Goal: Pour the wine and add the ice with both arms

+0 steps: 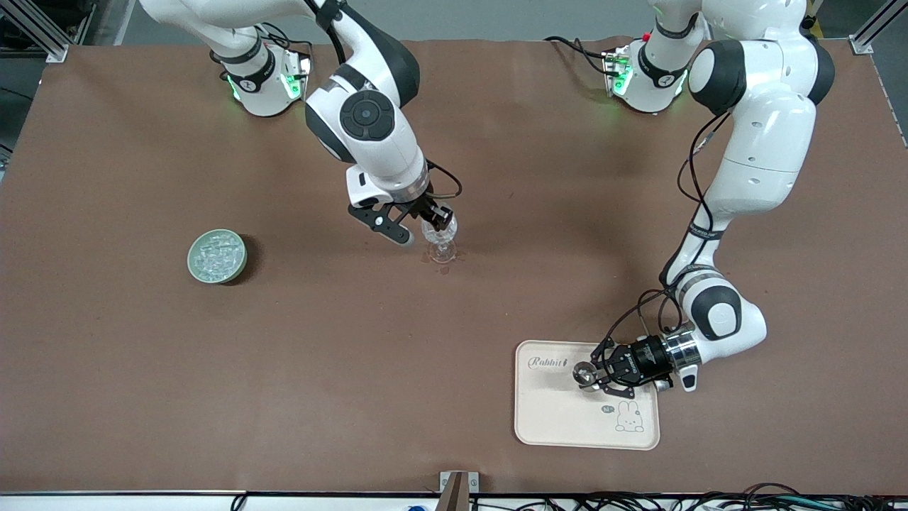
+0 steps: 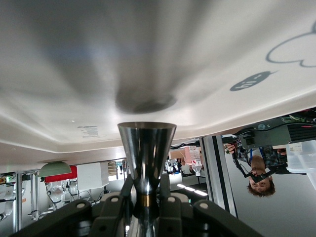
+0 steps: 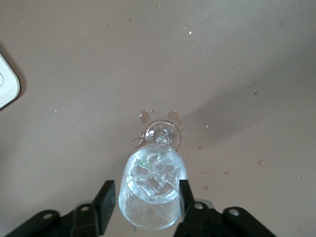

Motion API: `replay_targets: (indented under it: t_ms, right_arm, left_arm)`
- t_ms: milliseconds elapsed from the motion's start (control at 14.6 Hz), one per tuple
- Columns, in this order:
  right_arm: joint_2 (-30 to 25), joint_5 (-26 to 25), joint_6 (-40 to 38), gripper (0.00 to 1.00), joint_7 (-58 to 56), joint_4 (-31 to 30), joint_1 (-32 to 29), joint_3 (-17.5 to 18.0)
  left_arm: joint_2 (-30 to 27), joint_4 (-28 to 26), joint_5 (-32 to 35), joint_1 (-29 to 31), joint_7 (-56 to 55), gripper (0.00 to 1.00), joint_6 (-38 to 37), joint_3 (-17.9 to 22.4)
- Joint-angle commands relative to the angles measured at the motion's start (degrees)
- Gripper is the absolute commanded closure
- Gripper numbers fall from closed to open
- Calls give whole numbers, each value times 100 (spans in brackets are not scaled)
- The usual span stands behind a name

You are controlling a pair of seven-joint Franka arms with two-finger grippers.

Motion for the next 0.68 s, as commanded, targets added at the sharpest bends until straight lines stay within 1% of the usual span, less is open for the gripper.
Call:
replay_targets:
  t_ms: [0,68,205,342,411,479,616]
  right_arm:
    - [-182,-48,-682,7,-12,359,-172,55]
    - [-340,-75,-807,0,-91,412,-260,46]
    - [-761,-118,-825,0,-424,422,-479,11]
    - [-1139,-293,-895,0,-1133,422,-769,-128]
    - [-1289,-408,-1139,0,-1764,430,-814,-390]
    - [-1430,-409,-1385,0,-2284,500,-815,-715]
    - [-1589,-409,-1650,0,-3225,720,-789,-1418]
  left_arm:
    - [52,122,-142,-56,98,0,30,43]
    - [44,122,-116,-47,124,0,12,43]
    - [-9,87,32,-30,142,0,-49,60]
    - [-106,69,532,84,177,0,-216,104]
    - [-123,60,587,119,185,0,-391,191]
    - [-115,60,587,111,194,0,-540,235]
    - [-123,60,561,85,221,0,-559,253]
